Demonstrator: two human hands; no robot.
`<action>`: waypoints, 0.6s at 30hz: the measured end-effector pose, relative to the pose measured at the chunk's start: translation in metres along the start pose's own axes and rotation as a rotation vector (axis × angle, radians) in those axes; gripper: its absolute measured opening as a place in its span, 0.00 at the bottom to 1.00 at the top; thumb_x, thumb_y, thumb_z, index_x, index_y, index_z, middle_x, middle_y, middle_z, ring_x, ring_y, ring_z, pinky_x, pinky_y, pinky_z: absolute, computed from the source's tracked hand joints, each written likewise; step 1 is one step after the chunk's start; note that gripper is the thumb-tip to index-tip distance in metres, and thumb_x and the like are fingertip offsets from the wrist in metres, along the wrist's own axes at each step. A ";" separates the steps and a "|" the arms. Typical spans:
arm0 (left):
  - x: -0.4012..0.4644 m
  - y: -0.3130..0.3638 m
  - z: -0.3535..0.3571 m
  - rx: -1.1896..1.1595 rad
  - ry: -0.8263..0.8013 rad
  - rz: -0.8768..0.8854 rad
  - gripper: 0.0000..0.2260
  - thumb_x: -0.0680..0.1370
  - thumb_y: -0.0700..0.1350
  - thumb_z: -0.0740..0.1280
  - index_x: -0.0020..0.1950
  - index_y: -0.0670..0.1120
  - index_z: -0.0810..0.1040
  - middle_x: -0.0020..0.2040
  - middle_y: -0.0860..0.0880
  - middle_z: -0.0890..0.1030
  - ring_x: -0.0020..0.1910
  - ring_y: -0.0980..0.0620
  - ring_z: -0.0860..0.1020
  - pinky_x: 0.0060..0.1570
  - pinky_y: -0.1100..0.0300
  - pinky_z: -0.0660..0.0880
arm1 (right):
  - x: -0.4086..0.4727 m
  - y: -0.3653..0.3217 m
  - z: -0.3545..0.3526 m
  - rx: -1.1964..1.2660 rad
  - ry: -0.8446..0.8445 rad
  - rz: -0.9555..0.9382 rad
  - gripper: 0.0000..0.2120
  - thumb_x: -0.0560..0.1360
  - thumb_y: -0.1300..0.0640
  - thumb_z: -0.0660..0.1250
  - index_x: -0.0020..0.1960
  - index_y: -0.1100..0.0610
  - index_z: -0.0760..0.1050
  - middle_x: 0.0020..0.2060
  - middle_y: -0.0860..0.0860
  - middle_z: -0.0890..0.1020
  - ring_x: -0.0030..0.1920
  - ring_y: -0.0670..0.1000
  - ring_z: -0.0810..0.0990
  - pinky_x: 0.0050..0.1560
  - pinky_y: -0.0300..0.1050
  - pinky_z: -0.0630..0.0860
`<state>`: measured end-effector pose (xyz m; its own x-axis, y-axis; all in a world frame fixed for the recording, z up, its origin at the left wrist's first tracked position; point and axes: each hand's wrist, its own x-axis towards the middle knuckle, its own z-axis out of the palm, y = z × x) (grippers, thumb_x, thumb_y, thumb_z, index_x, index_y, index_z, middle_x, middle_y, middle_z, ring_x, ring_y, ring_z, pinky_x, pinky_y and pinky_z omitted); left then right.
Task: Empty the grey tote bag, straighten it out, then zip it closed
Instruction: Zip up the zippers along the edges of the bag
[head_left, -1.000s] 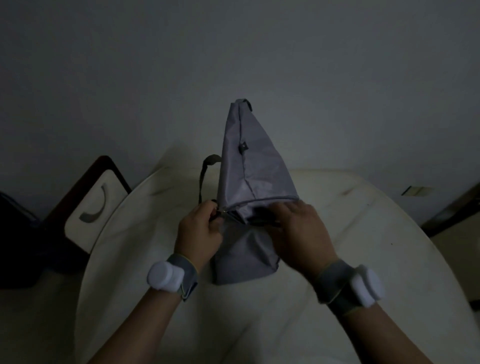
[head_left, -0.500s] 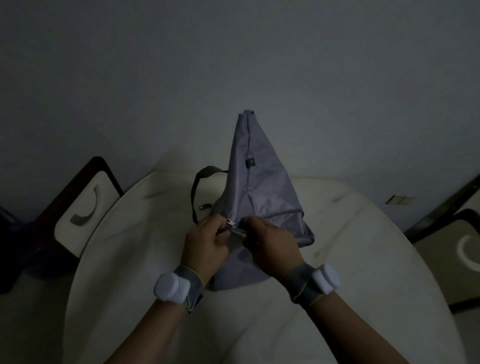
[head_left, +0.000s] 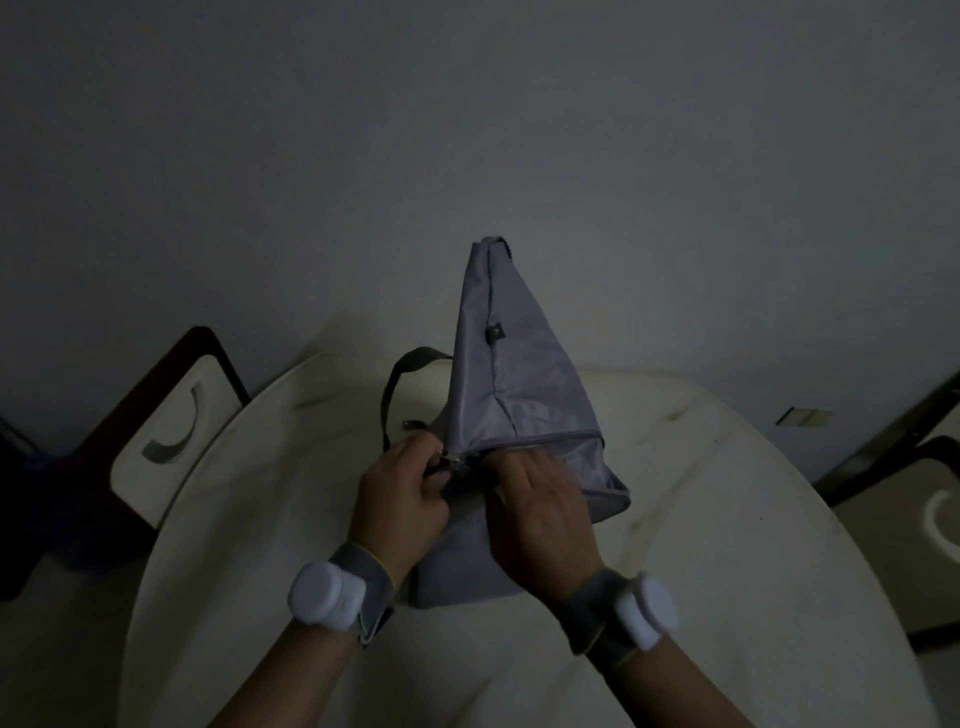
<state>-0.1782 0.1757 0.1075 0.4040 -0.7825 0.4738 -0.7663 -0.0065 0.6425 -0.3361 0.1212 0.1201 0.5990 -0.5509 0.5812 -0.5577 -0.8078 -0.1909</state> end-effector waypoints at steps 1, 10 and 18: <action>-0.001 0.001 0.002 0.000 -0.003 0.013 0.09 0.68 0.33 0.67 0.37 0.44 0.69 0.34 0.51 0.71 0.32 0.49 0.70 0.29 0.60 0.65 | -0.001 0.001 0.003 0.037 -0.027 -0.005 0.12 0.71 0.63 0.68 0.54 0.56 0.76 0.44 0.54 0.81 0.43 0.55 0.77 0.43 0.46 0.72; -0.008 -0.010 0.012 -0.036 0.004 -0.017 0.06 0.67 0.38 0.65 0.40 0.48 0.72 0.37 0.51 0.75 0.37 0.52 0.73 0.34 0.64 0.64 | 0.002 0.034 0.011 -0.125 -0.332 0.097 0.13 0.73 0.46 0.64 0.57 0.45 0.77 0.36 0.51 0.84 0.35 0.56 0.82 0.29 0.44 0.72; -0.003 -0.025 0.008 0.027 0.029 -0.089 0.06 0.68 0.39 0.65 0.38 0.47 0.69 0.35 0.51 0.72 0.33 0.49 0.71 0.32 0.62 0.63 | -0.010 0.077 0.002 -0.317 -0.311 0.182 0.14 0.73 0.55 0.63 0.58 0.52 0.74 0.55 0.51 0.79 0.50 0.56 0.79 0.48 0.45 0.76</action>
<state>-0.1636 0.1732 0.0853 0.4852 -0.7596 0.4331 -0.7395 -0.0922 0.6669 -0.3838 0.0642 0.0987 0.5917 -0.7534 0.2868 -0.7885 -0.6149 0.0112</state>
